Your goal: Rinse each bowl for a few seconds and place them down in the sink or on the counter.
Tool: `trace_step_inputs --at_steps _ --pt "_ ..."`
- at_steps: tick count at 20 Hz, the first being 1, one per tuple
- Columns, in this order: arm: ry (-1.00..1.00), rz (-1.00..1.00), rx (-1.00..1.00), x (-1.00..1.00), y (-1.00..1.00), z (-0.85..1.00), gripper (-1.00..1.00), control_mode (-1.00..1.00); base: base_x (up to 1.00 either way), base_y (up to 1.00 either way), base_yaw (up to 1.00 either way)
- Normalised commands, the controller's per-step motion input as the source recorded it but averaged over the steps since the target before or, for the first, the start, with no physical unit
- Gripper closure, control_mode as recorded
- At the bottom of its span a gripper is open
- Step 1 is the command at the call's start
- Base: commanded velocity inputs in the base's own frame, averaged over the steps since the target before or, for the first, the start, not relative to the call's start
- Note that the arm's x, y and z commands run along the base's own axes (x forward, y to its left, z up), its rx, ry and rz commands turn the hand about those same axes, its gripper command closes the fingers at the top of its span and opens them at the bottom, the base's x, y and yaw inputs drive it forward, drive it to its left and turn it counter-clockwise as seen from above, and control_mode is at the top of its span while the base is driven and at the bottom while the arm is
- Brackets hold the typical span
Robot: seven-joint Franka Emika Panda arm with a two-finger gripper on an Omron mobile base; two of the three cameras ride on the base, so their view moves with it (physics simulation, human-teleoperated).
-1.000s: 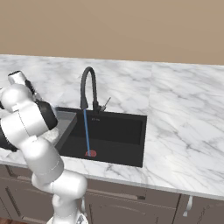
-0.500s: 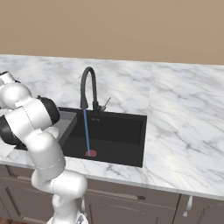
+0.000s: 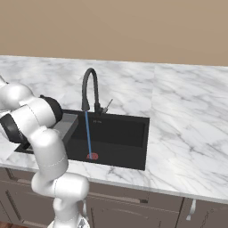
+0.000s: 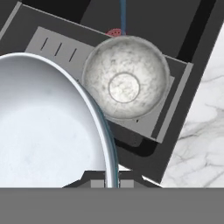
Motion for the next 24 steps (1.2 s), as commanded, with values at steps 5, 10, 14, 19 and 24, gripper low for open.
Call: trace_step_inputs --at_steps 5,10,14,19,24 --pt "-0.06 -0.04 0.00 -0.23 0.38 0.00 1.00 -1.00 0.00 0.00 0.00" --pt "-0.05 -0.06 0.00 -0.15 0.43 -0.02 1.00 -1.00 0.00 0.00 0.00" --pt "-0.02 -0.03 0.00 -0.08 0.36 -0.04 1.00 -1.00 0.00 0.00 0.00" --pt "0.00 -0.01 0.01 -0.09 0.35 -0.09 1.00 -1.00 0.00 0.00 0.00" --pt "0.00 -0.05 0.00 -0.16 0.39 -0.07 1.00 -1.00 0.00 0.00 0.00"
